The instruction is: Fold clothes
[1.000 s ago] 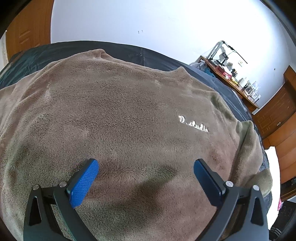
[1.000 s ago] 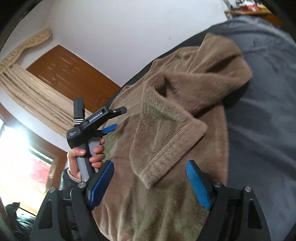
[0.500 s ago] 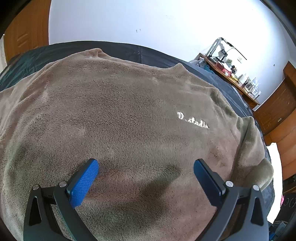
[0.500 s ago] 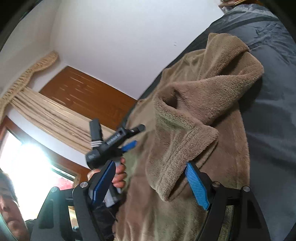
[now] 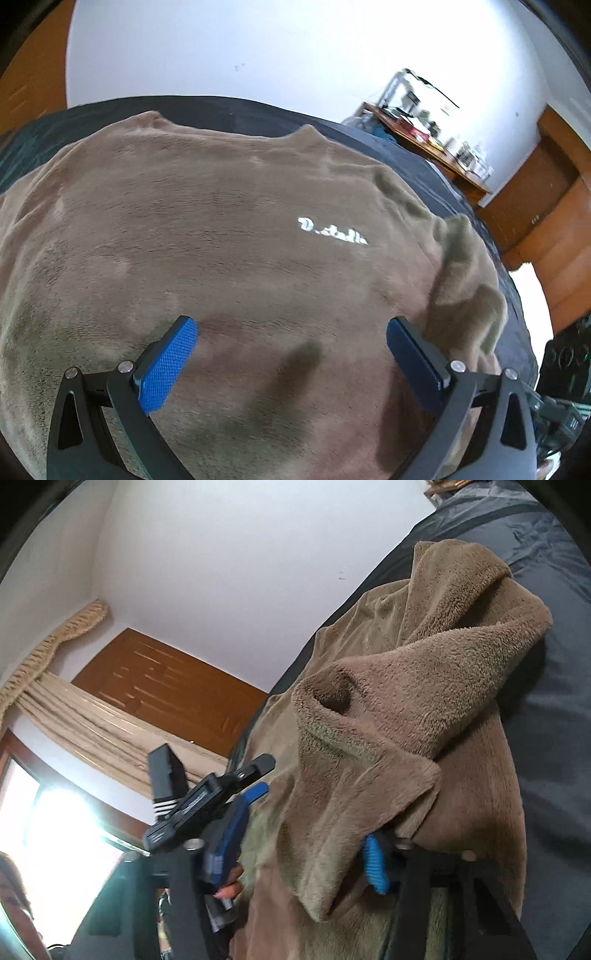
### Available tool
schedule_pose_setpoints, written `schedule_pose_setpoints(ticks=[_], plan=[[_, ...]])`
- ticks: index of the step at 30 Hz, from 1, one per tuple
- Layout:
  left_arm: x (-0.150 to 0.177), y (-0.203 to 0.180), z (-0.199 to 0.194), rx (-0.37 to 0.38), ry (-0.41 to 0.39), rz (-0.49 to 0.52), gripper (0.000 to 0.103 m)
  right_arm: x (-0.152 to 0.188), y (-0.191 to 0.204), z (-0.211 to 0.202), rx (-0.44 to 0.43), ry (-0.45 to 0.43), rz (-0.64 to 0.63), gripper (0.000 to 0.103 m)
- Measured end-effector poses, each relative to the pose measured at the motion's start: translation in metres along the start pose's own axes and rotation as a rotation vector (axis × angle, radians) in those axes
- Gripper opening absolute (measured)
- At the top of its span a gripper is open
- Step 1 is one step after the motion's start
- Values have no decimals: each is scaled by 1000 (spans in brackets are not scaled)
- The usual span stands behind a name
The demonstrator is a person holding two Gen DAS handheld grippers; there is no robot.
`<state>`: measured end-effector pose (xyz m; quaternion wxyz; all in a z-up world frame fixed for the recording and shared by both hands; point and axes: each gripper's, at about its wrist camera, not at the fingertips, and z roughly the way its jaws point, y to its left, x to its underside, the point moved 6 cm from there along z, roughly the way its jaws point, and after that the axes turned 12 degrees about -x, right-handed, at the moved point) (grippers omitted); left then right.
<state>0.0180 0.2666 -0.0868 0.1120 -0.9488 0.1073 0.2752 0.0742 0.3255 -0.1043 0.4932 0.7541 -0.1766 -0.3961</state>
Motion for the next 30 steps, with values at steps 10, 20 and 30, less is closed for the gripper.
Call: schedule_pose_setpoints(ticks=[10,20,30], plan=[[2,-2,8,-15,17,18,103,-6,-4,14,207,14,-135,22],[2,2,14,-41,17,32,103,-55,68,-82,515,-326,-474,10],[-1,4,18,-49,12,40,103,-103,139,-227,772,-801,-504,10]])
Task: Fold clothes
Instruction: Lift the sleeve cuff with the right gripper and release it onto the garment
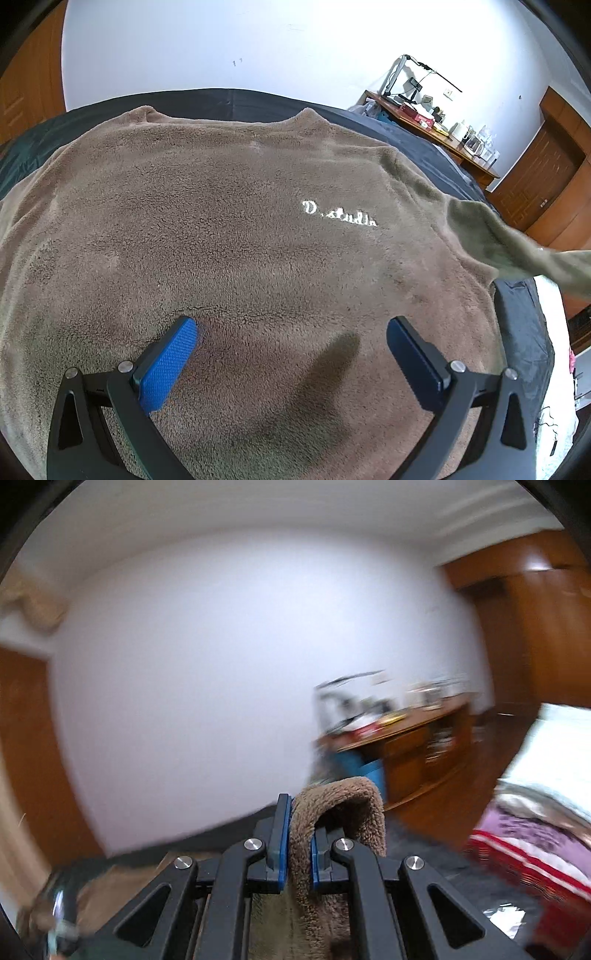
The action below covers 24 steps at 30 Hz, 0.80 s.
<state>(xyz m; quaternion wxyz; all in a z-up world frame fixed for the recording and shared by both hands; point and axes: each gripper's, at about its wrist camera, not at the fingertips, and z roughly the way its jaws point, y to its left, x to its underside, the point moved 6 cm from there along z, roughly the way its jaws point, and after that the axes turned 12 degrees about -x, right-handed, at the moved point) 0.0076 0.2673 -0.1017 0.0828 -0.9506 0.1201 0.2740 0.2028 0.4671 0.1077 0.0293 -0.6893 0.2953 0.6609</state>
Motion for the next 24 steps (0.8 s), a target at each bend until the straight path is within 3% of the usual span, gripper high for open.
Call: schedule_pose_setpoints(ticks=[5,11,15,19,22,24], plan=[[-1,-1,2,-7,-3,6,103,8,-75,1,108,51,224,10],[0,-2,3,-23,-11,22,103,65,-136,13,145,252,404,10],[0,-3,4,-35,-16,35,103,105,-144,20,100,392,409,11],[1,-4,5,-48,-23,49,103,133,-140,15,53,479,308,13],[0,-5,7,-59,-28,61,103,145,-139,3,36,511,263,30],[0,-5,8,-64,-31,66,103,149,-147,-2,42,507,247,69]])
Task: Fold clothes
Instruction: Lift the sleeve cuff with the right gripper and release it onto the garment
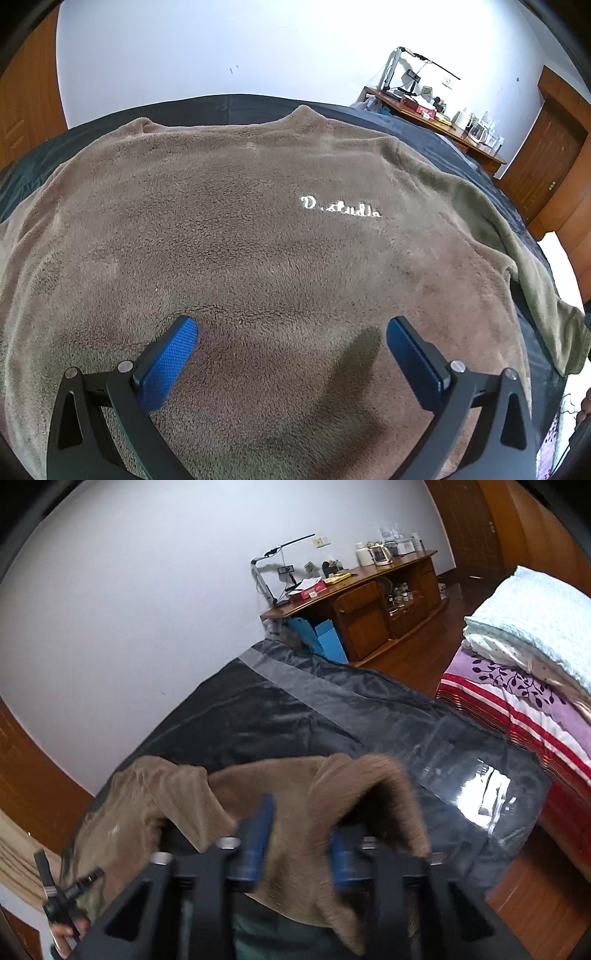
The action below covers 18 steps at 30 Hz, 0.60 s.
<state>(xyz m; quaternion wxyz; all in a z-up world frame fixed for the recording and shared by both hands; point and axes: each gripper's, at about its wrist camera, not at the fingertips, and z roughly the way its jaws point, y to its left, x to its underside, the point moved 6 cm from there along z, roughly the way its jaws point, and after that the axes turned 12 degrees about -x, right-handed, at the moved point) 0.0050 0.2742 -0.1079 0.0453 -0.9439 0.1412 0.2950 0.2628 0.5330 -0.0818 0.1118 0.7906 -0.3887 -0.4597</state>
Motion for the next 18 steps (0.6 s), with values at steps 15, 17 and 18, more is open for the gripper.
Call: schedule_pose_setpoints(ticks=[15,17,18], plan=[[1,-4,4,-39,-19,32,103,82,1,-18,13,198,-532,74],[2,-5,4,-41,-20,33,103,86,6,-19,14,193,-572,72],[2,-5,4,-40,-21,32,103,87,8,-20,17,189,-586,65]])
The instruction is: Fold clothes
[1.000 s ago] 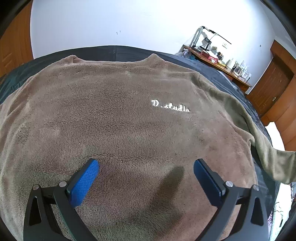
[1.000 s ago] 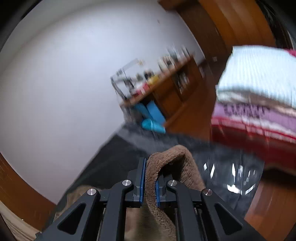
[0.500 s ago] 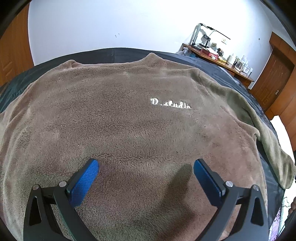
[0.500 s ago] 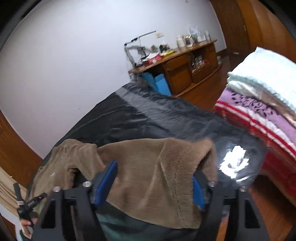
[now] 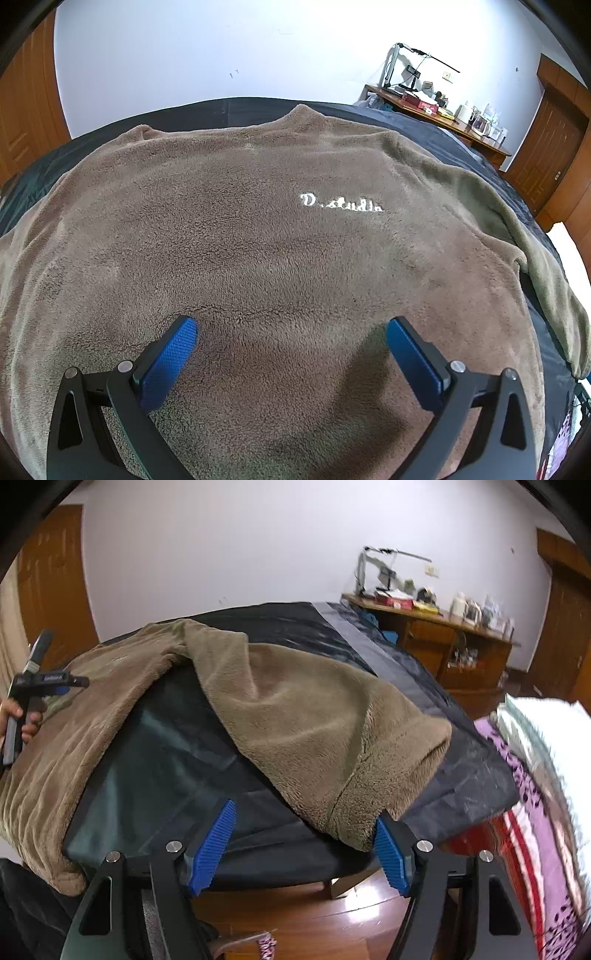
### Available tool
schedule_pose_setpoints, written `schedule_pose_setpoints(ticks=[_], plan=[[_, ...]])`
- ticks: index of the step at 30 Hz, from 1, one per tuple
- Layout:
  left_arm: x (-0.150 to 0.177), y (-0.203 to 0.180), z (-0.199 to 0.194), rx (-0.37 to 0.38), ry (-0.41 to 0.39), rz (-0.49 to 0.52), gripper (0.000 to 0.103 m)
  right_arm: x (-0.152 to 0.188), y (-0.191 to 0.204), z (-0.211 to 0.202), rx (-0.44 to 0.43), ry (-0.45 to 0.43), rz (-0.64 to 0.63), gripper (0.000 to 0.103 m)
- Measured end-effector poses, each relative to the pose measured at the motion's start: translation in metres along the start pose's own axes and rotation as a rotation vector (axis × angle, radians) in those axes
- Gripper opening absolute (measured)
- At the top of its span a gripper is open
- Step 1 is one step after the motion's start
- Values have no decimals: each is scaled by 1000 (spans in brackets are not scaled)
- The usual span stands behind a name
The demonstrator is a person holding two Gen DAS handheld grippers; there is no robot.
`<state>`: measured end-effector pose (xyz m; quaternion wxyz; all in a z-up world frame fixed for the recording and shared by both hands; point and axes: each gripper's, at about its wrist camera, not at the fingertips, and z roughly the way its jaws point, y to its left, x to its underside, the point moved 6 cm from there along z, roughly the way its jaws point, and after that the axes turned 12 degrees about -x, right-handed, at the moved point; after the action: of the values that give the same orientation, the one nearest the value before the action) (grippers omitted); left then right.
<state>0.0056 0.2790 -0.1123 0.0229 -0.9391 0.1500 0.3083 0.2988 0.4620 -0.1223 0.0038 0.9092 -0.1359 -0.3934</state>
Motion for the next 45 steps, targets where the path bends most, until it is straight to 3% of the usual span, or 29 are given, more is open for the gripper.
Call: schedule_pose_setpoints(ticks=[3,7,9,11,17,20,23,26,30,36,41,45], plan=[[0,0,0,5,-1,-4,103,-3,4,7,43,27,-47,45],[0,0,0,3,-2,-1,103,-7,9,14,91,56,-95,35],[0,0,1,1,-2,0,103,-13,15,12,103,54,-115,20],[0,-1,1,1,-2,0,103,-26,28,8,102,32,-155,19],[0,0,1,3,-3,-1,103,-108,75,-47,115,-216,-278,18],[0,1,1,10,-3,-4,103,-159,73,-84,146,-381,-238,18],[0,2,0,20,0,-13,103,-200,38,-123,172,-534,-65,18],[-1,4,0,34,4,-24,103,-220,-25,-140,187,-621,225,19],[-3,7,0,62,11,-48,103,-209,-88,-118,247,-564,488,19],[-4,9,-1,75,17,-58,103,-185,-113,-83,262,-460,582,19],[-6,12,-2,96,29,-72,103,-191,-100,-81,174,-447,587,19],[-8,18,-7,135,47,-111,103,-213,-55,-86,36,-464,520,19]])
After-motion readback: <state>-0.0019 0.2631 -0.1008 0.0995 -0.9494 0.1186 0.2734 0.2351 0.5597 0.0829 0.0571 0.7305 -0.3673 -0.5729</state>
